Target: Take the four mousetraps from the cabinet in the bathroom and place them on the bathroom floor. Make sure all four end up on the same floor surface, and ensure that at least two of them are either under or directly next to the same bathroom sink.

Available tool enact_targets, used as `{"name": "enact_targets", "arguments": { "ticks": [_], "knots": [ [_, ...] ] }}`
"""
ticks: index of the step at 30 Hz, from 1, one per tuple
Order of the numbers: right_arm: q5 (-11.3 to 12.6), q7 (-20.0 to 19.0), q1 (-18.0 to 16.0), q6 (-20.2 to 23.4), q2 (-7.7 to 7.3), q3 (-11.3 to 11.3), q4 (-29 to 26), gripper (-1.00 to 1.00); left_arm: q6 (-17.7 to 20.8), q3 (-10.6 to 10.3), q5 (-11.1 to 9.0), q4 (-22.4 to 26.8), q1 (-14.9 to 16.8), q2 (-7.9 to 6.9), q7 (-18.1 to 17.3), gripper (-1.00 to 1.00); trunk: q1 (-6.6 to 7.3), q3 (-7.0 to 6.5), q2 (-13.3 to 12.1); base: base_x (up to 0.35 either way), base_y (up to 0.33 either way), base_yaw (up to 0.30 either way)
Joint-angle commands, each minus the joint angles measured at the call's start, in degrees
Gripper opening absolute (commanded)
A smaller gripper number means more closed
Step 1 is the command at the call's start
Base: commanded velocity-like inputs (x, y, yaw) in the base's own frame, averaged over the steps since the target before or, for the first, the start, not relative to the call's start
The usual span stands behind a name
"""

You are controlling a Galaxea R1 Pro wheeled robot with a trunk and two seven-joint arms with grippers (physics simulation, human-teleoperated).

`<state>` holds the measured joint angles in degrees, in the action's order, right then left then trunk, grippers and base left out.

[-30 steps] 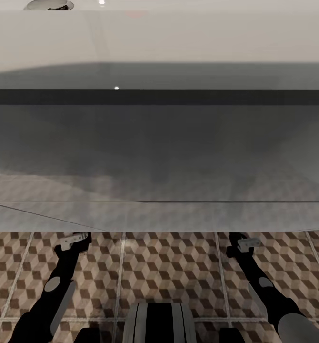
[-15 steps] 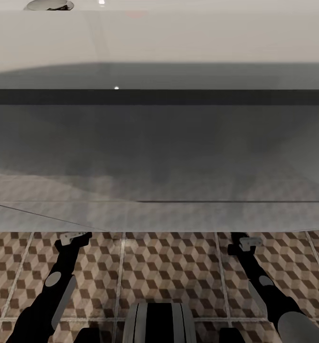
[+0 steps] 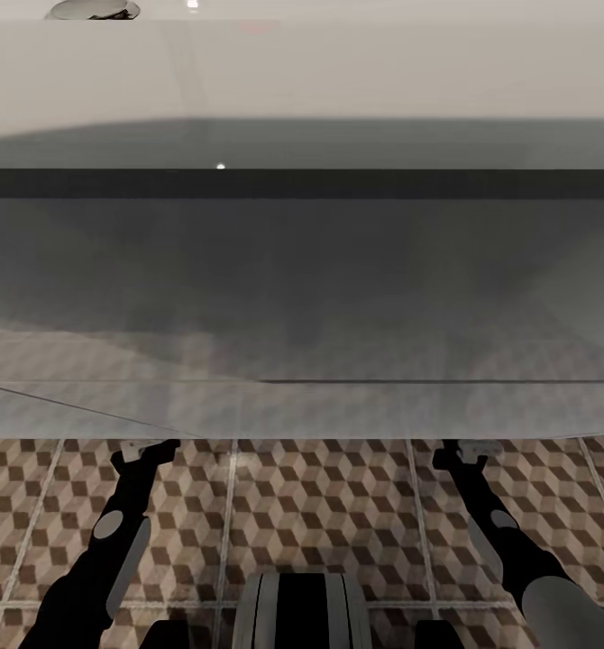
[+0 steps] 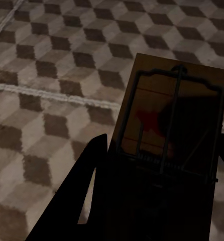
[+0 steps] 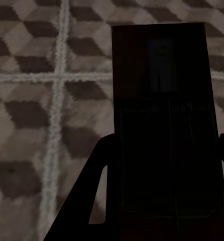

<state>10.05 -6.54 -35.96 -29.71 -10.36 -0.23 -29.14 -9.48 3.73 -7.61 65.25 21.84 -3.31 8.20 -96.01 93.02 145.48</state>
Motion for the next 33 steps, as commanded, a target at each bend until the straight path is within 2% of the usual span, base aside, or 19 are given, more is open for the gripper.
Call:
{"name": "enact_targets", "arguments": {
  "ticks": [1, 9, 20, 29, 33],
  "knots": [
    [1.07, -0.66, -0.04, -0.17, -0.01, -0.03, 0.02, -1.00, -0.19, -0.14, -0.48, -0.02, 0.01, 0.00, 0.10, -1.00, 0.01, 0.03, 0.01, 0.000, 0.000, 0.000],
    [1.79, -0.70, -0.08, -0.11, 0.22, 0.04, -0.08, -1.00, -0.18, -0.43, -0.24, -0.35, -0.01, 0.20, 0.01, -1.00, 0.01, 0.03, 0.01, 0.000, 0.000, 0.000],
    [1.87, -1.31, -0.49, -0.16, 0.51, 0.12, -1.65, -1.00, -0.18, -0.85, -0.04, -0.82, -0.03, 2.42, -0.03, -1.00, 0.01, 0.03, 0.01, 0.000, 0.000, 0.000],
    [2.09, -1.58, -0.52, -0.12, 0.81, 0.36, -1.39, -1.00, -0.14, -3.21, -0.04, -0.82, -0.02, 3.04, 0.00, -1.00, 0.01, 0.03, 0.01, 0.000, 0.000, 0.000],
    [2.11, -1.79, -0.54, -0.09, 1.57, 0.49, -1.17, -1.00, -0.15, -3.89, -0.04, -0.82, -0.02, 3.11, 0.04, -1.00, 0.01, 0.03, 0.01, 0.000, 0.000, 0.000]
  ]
}}
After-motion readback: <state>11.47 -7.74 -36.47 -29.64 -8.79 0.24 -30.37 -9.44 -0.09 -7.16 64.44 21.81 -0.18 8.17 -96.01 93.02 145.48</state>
